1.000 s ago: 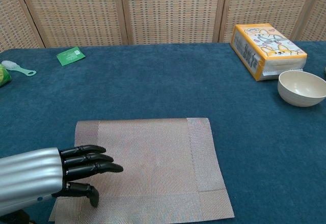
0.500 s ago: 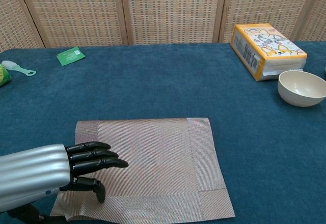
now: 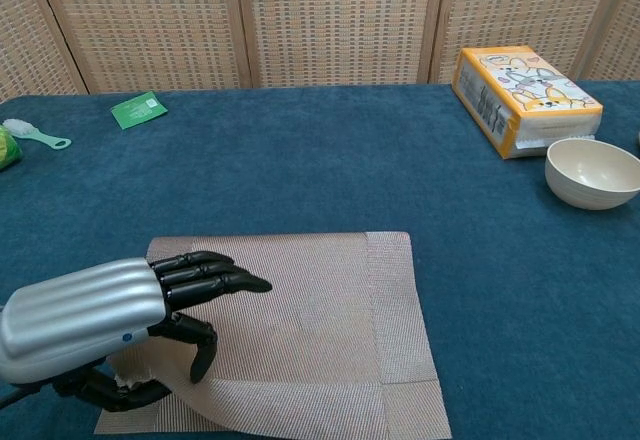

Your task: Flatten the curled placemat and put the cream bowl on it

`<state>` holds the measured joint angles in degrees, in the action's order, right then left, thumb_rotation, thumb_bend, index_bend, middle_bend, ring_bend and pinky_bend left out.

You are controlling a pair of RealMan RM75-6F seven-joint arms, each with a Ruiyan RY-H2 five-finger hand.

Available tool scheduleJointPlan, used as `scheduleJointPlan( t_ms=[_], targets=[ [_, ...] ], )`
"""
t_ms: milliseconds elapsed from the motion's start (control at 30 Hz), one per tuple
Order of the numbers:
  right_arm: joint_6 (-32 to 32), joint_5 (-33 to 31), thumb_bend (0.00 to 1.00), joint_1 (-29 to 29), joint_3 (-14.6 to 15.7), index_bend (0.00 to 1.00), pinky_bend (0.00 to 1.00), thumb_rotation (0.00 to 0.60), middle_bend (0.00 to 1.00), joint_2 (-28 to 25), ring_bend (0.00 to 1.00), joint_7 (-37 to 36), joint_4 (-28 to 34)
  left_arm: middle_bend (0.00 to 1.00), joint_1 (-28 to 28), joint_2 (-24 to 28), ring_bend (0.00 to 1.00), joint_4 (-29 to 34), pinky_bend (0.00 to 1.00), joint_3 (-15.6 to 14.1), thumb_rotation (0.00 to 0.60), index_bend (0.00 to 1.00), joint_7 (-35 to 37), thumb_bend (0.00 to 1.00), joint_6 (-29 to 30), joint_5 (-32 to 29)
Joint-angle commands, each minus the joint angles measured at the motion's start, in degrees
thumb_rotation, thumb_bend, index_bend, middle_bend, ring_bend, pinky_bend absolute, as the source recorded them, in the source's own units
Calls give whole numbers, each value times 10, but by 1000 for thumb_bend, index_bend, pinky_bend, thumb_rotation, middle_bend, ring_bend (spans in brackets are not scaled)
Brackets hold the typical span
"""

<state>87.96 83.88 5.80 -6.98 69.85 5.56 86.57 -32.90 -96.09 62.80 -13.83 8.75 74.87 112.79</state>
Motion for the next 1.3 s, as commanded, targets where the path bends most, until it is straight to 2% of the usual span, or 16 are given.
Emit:
scheduleJointPlan(
  t_ms=[33,133,233,433,467,500,600,733,900,933,1000,1033,1067,1100,1200,1300],
  targets=[
    [-1,0,0,0,0,0,0,600,0,0,0,0,1,0,-2,-5,0,13,0,19,600,621,3,527,4,-16],
    [-1,1,0,0,0,0,0,600,0,-1,0,0,1,0,-8,-7,0,34,0,49,600,720,9,528,7,-40],
    [-1,1,0,0,0,0,0,600,0,0,0,2,1,0,-19,-1,0,72,0,95,600,754,10,528,-2,-84],
    [-2,2,0,1,0,0,0,600,0,0,0,5,0,0,-46,35,0,162,0,173,600,770,-1,528,-74,-187],
    [-2,2,0,1,1,0,0,600,0,0,0,5,0,0,-55,44,0,174,0,195,600,771,-7,528,-94,-216],
    [-2,2,0,1,1,0,0,600,0,0,0,6,0,0,-63,50,0,173,0,223,600,771,-11,528,-110,-250],
    [-1,2,0,0,0,0,0,600,0,0,0,7,-1,0,-84,51,0,146,0,274,600,771,-23,530,-153,-327],
    [-2,1,0,0,-1,0,0,600,0,0,0,8,-3,0,-96,37,0,80,0,303,600,770,-21,549,-177,-384],
    [-5,-2,0,1,-1,0,0,600,0,1,0,12,-3,0,-99,19,0,6,0,312,600,761,-7,549,-198,-422],
    [-7,-2,0,2,-1,0,0,600,0,1,0,13,-3,0,-99,16,0,-10,0,311,600,722,-4,532,-202,-425],
    [-9,-2,0,2,0,0,0,600,0,1,0,15,-3,0,-98,19,0,-27,0,302,600,424,7,326,-218,-425],
    [-10,-2,0,3,1,0,0,600,0,2,0,16,-3,0,-96,24,0,-30,0,302,600,205,20,163,-222,-425],
    [-12,-1,0,3,2,0,0,600,0,2,0,17,-3,0,-93,26,0,-31,0,305,600,59,31,49,-215,-424],
    [-13,-1,0,4,3,0,0,600,0,2,0,18,-4,0,-88,31,0,-30,0,307,600,0,47,1,-202,-417],
    [-17,4,0,5,7,0,0,600,0,2,0,22,-3,0,-72,54,0,-17,0,309,600,0,68,0,-163,-401],
    [-19,17,0,8,13,0,0,600,0,2,0,27,-1,0,-47,92,0,18,0,310,600,0,58,0,-118,-393]
  ],
)
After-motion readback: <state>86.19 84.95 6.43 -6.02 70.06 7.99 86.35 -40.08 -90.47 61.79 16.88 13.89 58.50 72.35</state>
